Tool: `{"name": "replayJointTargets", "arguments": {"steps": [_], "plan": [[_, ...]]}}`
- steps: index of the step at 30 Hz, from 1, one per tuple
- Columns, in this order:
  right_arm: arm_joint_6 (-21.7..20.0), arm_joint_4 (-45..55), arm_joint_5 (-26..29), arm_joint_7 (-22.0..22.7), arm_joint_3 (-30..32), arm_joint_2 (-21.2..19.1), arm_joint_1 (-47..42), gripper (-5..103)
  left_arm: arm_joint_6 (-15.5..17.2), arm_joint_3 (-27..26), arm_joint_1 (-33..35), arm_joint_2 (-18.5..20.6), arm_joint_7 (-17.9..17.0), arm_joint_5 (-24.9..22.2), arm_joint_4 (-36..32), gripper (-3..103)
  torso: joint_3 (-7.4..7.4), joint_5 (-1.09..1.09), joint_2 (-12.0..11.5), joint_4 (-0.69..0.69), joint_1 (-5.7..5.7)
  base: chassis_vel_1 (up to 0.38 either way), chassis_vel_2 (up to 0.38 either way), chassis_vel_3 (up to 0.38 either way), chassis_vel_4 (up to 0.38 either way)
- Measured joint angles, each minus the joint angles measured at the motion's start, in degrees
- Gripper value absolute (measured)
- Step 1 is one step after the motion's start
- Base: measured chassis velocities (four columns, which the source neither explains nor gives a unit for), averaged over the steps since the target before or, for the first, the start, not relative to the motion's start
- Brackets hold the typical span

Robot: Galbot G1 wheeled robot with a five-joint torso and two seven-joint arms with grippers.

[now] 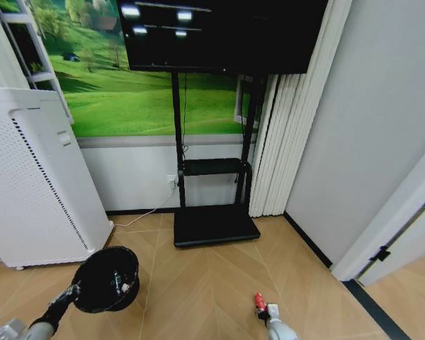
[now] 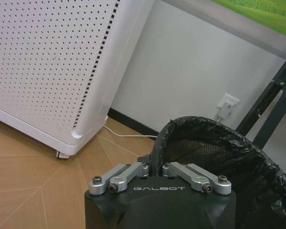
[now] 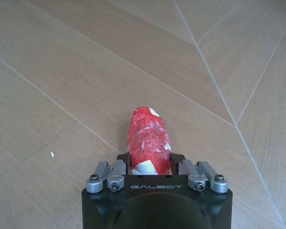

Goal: Pick up the trash bin and place the garbage on the floor into it.

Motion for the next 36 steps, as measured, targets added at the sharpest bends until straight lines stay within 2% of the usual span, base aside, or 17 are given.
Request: {"name": "replayJointTargets", "arguments": {"steps": [3,5,13,15,16,17,18,19,20,21,22,23,24,25,28,30,36], "plan": [[0.0,1.9,0.1,0.4,1.0,0.0,-0.7,43,0.0,0.2,0.0,0.2,0.0,0.0,0.0,7,0.0,0.01,0.0,0.01,0.0,0.0,0.0,0.0,0.0],[0.3,8.9,-0.1,0.7,3.6,-0.8,-3.6,42,0.0,1.1,-0.3,0.8,0.0,0.1,-0.1,7,0.0,0.01,0.0,0.02,0.0,0.0,0.0,0.0,0.0],[0.7,16.7,-0.1,0.6,5.8,-2.8,-7.9,42,0.0,2.6,-1.3,1.4,-0.2,0.3,0.0,7,0.0,0.0,0.0,-0.02,0.0,0.0,0.0,0.0,0.0],[2.2,25.1,1.4,-0.6,9.0,-5.0,-12.2,42,0.0,5.4,-2.2,2.5,-0.6,1.2,-0.2,7,0.0,0.0,0.0,0.0,0.0,0.0,0.0,0.0,0.0],[2.2,25.1,1.4,-0.6,9.0,-5.0,-12.2,42,0.0,5.4,-2.2,2.5,-0.6,1.2,-0.2,7,0.0,0.0,0.0,0.0,0.0,0.0,0.0,0.0,0.0],[4.3,30.3,2.9,-3.2,10.9,-6.5,-15.0,42,0.0,7.4,-3.1,3.4,-1.0,1.8,-0.1,7,0.0,0.0,0.0,0.03,0.0,0.0,0.0,0.0,0.0],[4.3,30.3,2.9,-3.2,10.9,-6.5,-15.0,42,0.0,7.4,-3.1,3.4,-1.0,1.8,-0.1,7,0.0,0.0,0.0,0.03,0.0,0.0,0.0,0.0,0.0],[7.2,40.9,5.1,-12.5,14.4,-9.9,-20.4,42,0.1,12.5,-5.0,6.0,-2.4,1.4,-0.1,7,-0.01,0.0,0.0,0.0,-0.01,0.0,0.0,0.0,0.0],[8.1,49.0,5.7,-18.6,16.4,-11.9,-25.0,42,0.5,17.0,-6.1,8.6,-2.4,2.1,-0.2,7,0.0,-0.04,0.0,-0.02,-0.01,0.0,0.0,0.0,0.0],[8.1,49.0,5.7,-18.6,16.4,-11.9,-25.0,42,0.5,17.0,-6.1,8.6,-2.4,2.1,-0.2,7,0.0,-0.04,0.0,-0.02,-0.01,0.0,0.0,0.0,0.0],[8.3,53.2,6.2,-21.9,16.8,-12.8,-27.2,42,0.5,19.0,-6.6,9.9,-2.0,3.2,-0.4,7,0.0,-0.01,0.0,-0.06,-0.01,0.0,0.0,0.0,0.0],[8.3,53.2,6.2,-21.9,16.8,-12.8,-27.2,42,0.5,19.0,-6.6,9.9,-2.0,3.2,-0.4,7,0.0,-0.01,0.0,-0.06,-0.01,0.0,0.0,0.0,0.0],[8.3,56.4,6.8,-24.5,16.3,-13.9,-28.0,42,0.5,19.6,-6.5,10.4,-1.8,4.0,-0.8,7,0.0,0.0,0.0,-0.07,-0.01,0.0,0.0,0.0,0.0],[8.2,59.7,7.2,-27.0,14.9,-15.0,-28.2,42,0.5,19.8,-6.1,10.5,-1.6,4.6,-1.5,7,0.0,0.0,0.0,0.01,-0.01,0.0,0.0,0.0,0.0],[8.2,63.7,7.1,-28.8,13.2,-15.6,-29.1,42,0.5,20.8,-6.3,11.1,-1.6,4.8,-1.7,7,0.0,0.01,0.0,0.05,-0.01,0.0,0.0,0.0,0.0],[8.2,68.4,5.8,-29.9,10.6,-15.5,-31.1,42,0.5,23.7,-7.5,12.8,-1.2,5.1,-1.8,7,0.0,0.0,0.0,0.02,-0.01,0.0,0.0,0.0,0.0],[8.5,72.0,2.7,-30.8,4.8,-15.9,-32.8,41,0.1,28.6,-9.2,14.9,1.0,6.5,-0.9,7,0.0,-0.02,0.0,-0.01,-0.01,0.0,0.0,0.0,0.0]]}}
